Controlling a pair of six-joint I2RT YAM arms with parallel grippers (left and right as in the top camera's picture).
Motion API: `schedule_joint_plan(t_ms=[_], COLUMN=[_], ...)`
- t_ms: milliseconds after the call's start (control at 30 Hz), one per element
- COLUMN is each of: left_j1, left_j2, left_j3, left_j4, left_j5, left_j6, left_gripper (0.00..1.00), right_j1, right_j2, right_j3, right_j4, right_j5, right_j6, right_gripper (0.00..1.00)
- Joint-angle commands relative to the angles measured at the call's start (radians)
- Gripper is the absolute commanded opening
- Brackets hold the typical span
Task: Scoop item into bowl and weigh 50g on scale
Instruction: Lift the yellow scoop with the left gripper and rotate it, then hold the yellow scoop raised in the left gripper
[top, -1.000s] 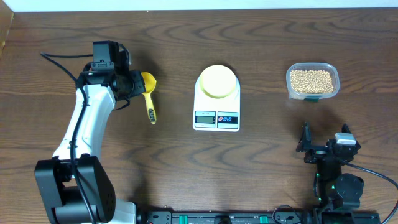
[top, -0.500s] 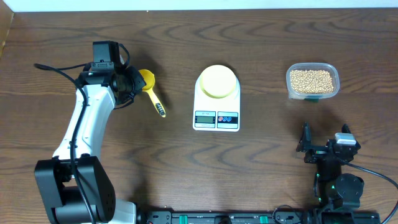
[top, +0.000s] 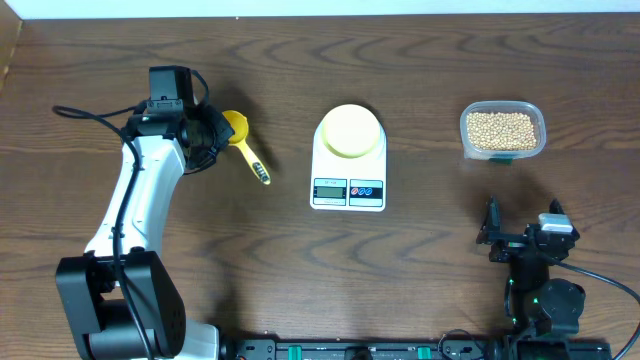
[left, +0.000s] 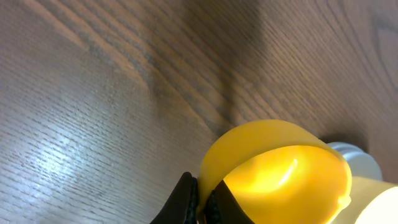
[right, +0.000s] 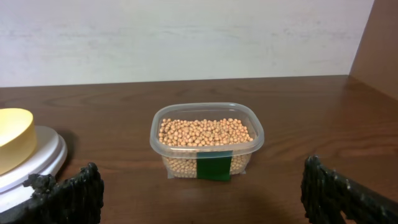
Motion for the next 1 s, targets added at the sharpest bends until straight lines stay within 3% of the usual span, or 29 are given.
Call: schedule_joint_plan(t_ms=[0, 367, 967], left_j1=[0.003, 0.003, 0.002], left_j2=[-0.036, -0.202, -0.269], left_j3=[-0.005, -0.005, -0.005], left_j4=[0.003, 0.013, 0.035], left_j5=[0.004, 0.005, 0.005], left_j6=[-0.131, -0.311, -0.411], left_gripper=[0.08, 0.08, 0.08], right_j1=[-0.003, -0.003, -0.003], right_j2=[-0.005, -0.005, -0.005], right_j3=[-0.002, -0.002, -0.002], right_j4=[-0.004, -0.004, -0.004], right_j5=[-0.002, -0.002, -0.002], right_j6=[-0.011, -0.011, -0.011], right_gripper=[0.99, 0.99, 0.99])
